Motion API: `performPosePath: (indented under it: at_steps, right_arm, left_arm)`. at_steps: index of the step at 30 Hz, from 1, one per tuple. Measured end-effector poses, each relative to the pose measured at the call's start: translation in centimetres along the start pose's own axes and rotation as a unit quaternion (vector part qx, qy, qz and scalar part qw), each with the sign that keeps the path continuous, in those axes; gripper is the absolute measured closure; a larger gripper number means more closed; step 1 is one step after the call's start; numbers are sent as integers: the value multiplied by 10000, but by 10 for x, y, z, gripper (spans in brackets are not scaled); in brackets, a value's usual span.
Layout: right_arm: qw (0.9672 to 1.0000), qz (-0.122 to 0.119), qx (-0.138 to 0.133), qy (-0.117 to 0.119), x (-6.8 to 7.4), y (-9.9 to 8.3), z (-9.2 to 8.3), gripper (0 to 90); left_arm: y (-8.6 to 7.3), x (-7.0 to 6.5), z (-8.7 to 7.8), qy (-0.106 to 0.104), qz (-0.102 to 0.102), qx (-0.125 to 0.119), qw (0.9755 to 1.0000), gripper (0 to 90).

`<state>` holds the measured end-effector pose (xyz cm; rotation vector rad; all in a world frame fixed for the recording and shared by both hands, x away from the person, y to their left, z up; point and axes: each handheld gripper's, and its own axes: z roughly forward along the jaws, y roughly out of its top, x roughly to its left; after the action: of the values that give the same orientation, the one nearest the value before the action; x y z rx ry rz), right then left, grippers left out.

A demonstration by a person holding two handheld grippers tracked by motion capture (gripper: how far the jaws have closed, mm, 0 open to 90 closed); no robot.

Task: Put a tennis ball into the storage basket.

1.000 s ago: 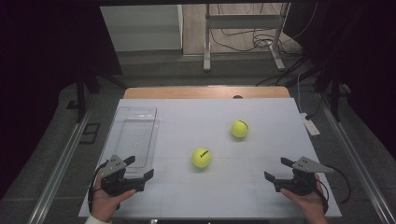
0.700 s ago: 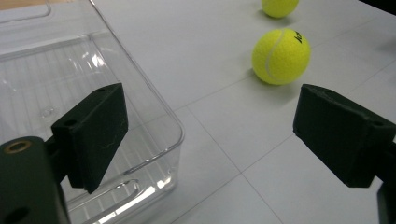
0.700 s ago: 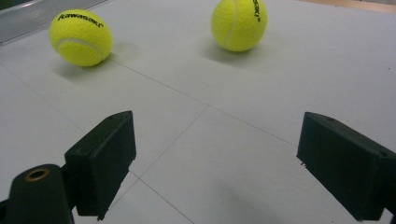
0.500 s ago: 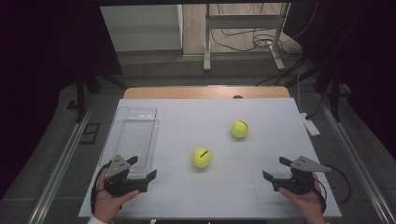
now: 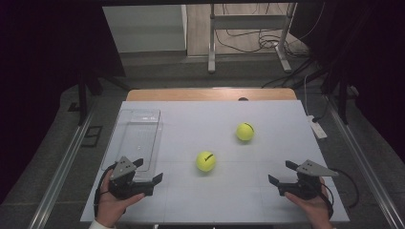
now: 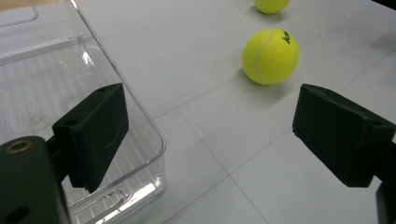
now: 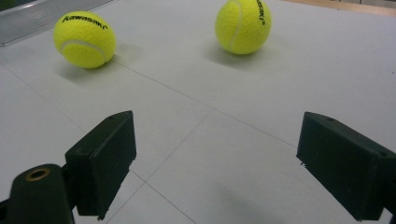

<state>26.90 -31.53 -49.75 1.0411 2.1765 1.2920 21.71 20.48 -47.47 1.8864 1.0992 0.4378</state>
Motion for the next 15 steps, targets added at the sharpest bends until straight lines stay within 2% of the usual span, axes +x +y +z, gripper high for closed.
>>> performPosePath:
  at_steps: [7,15]
  right_arm:
    - [10000,13,50,-14,-1,-1,1,119]
    - [10000,3,86,-13,-1,-1,3,118]
  left_arm:
    - [8,-2,2,-2,-45,87,10000,116]
    - [19,-4,3,-147,6,195,9997,115]
